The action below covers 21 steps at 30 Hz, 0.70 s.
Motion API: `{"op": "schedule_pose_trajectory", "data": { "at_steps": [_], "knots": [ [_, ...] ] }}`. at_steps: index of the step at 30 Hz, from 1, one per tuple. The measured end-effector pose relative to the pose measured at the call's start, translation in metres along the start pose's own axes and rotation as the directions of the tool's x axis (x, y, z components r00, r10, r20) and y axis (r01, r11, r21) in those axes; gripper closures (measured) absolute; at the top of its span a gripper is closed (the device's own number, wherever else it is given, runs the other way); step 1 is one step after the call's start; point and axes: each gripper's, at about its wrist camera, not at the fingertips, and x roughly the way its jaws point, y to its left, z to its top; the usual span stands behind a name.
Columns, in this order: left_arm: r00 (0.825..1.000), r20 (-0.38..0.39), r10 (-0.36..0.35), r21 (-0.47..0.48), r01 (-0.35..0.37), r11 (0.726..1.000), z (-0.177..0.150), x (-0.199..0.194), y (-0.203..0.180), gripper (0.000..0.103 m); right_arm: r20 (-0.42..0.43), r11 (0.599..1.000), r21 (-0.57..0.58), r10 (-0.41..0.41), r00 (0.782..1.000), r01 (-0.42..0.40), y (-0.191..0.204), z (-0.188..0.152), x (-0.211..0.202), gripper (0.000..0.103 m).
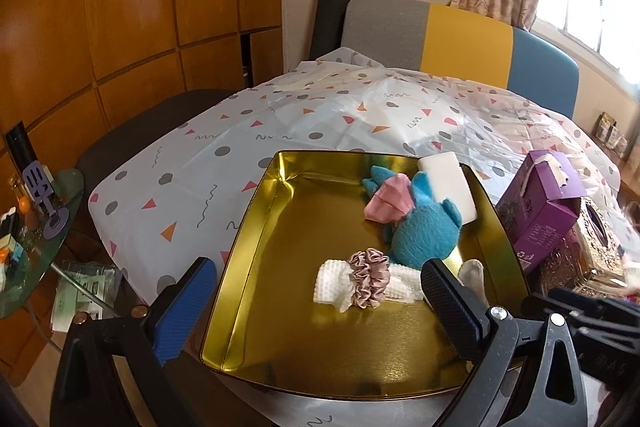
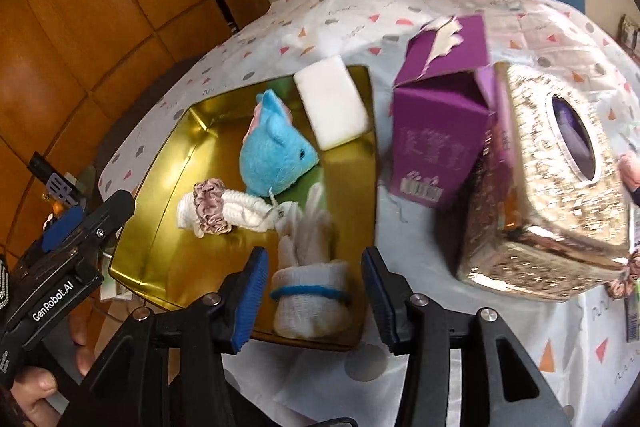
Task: Organize soft objects
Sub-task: 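Carry the white glove into the gold tray and open the right gripper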
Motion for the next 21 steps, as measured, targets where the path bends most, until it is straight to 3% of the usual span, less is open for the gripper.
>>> {"op": "schedule_pose_trajectory", "data": {
  "at_steps": [9, 21],
  "knots": [
    [1.000, 0.012, -0.024, 0.039, 0.024, 0.999, 0.000, -0.007, -0.011, 0.000, 0.110, 0.998, 0.009, -0.064, 0.992, 0.063, -0.025, 0.006, -0.038, 0.054],
    [0.998, 0.012, -0.066, 0.083, 0.064, 0.994, -0.002, -0.012, -0.025, 0.000, 0.165, 0.966, 0.166, -0.223, 0.961, 0.196, -0.108, 0.003, -0.082, 0.054]
  ]
}}
